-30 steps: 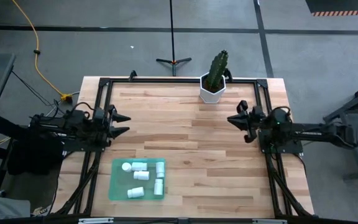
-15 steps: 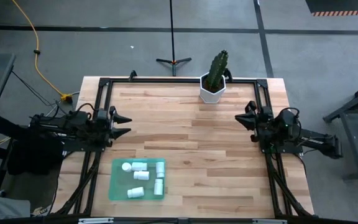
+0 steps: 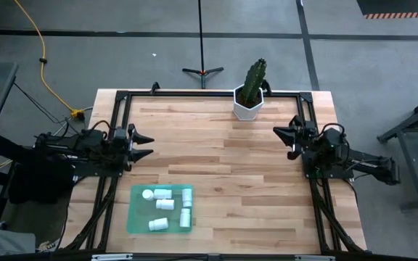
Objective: Pick and place pill bottles into a basket
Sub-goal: Return to Home Position
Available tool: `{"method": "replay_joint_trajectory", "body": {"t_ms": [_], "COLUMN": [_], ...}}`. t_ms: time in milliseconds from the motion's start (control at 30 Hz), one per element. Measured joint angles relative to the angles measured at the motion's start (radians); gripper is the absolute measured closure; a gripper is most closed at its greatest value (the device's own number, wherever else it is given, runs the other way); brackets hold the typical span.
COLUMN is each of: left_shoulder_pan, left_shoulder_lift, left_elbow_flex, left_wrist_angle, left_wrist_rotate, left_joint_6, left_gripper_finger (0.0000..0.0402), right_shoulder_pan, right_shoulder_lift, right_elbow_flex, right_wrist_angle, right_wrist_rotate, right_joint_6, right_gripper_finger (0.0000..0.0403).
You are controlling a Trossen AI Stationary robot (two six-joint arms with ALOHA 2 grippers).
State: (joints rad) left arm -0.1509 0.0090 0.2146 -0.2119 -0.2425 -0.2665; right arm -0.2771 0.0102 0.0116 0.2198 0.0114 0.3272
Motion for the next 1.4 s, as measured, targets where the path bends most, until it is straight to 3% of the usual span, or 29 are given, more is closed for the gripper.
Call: {"method": "replay_joint_trajectory", "body": {"t_ms": [200,500,867,1400], "left_shoulder_pan": [0.000,0.000,0.000,0.000], "left_shoulder_lift": [0.000,-0.001,-0.001,-0.001], "left_elbow_flex": [0.000,-0.006,-0.201,-0.201], "left_wrist_angle": [0.087,0.153,0.499,0.355], "left_wrist_rotate": [-0.001,0.127,0.150,0.141], "left_joint_6": [0.122,0.213,0.191,0.210], "left_gripper_finger": [0.0140,0.0140,0.0140,0.0140], "right_shoulder_pan": [0.000,0.000,0.000,0.000], "right_shoulder_lift": [0.000,0.000,0.000,0.001], "right_elbow_flex": [0.000,0.000,0.000,0.000], "right_wrist_angle": [0.001,0.001,0.001,0.001], "right_wrist_rotate": [-0.006,-0.006,-0.008,-0.003], "right_joint_6": [-0.017,-0.017,-0.016,-0.021], "right_gripper_finger": [0.0373,0.0373,0.0373,0.0373]}}
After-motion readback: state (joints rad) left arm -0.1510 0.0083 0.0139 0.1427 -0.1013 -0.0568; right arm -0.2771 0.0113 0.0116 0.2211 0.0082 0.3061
